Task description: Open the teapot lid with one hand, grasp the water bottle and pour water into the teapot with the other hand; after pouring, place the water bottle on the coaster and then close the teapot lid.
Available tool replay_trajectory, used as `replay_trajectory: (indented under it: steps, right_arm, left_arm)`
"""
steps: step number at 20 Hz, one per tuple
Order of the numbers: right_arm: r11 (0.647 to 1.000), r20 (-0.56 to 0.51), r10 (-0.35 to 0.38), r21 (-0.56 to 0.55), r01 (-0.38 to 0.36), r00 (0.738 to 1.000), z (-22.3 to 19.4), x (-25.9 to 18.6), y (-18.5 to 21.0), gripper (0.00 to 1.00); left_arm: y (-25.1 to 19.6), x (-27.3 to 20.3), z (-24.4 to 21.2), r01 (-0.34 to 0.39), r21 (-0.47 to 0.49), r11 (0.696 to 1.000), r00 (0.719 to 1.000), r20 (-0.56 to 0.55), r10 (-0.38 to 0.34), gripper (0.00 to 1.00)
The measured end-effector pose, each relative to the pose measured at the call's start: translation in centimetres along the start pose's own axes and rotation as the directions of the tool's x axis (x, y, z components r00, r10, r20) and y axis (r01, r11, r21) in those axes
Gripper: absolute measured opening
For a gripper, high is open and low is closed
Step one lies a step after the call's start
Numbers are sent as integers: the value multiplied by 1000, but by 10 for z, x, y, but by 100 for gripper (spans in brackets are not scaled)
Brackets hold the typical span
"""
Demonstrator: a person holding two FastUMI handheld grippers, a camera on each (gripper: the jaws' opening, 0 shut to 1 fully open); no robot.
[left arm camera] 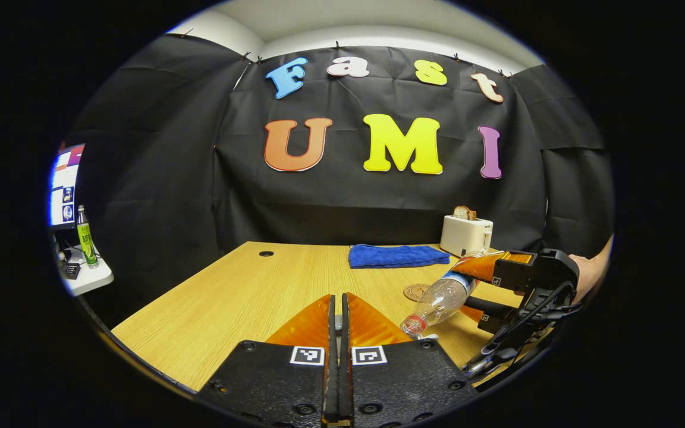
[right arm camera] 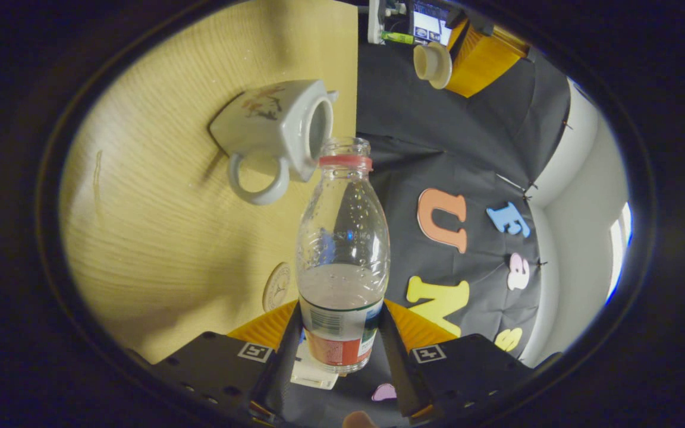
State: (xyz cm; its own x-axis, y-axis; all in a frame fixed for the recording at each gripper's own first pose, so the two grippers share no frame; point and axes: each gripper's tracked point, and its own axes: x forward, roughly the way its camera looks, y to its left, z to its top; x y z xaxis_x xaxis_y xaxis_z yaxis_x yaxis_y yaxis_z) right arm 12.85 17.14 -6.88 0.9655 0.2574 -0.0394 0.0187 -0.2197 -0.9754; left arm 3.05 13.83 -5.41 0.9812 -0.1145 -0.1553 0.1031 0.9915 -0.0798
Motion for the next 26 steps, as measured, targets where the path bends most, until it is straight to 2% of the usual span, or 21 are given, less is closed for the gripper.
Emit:
replay_trajectory:
  steps: [9, 26]
  right_arm:
    - [995, 8, -38, -87, 38, 999, -1, 1, -13, 69]
    - [981, 12, -71, -181, 72, 997, -2, -2, -25, 70]
  left_arm:
    - [-2, -1, 0, 7, 4, 1000, 1000, -4, -7, 2]
    - [-5, -2, -1, 15, 9, 1000, 1000, -10, -15, 3]
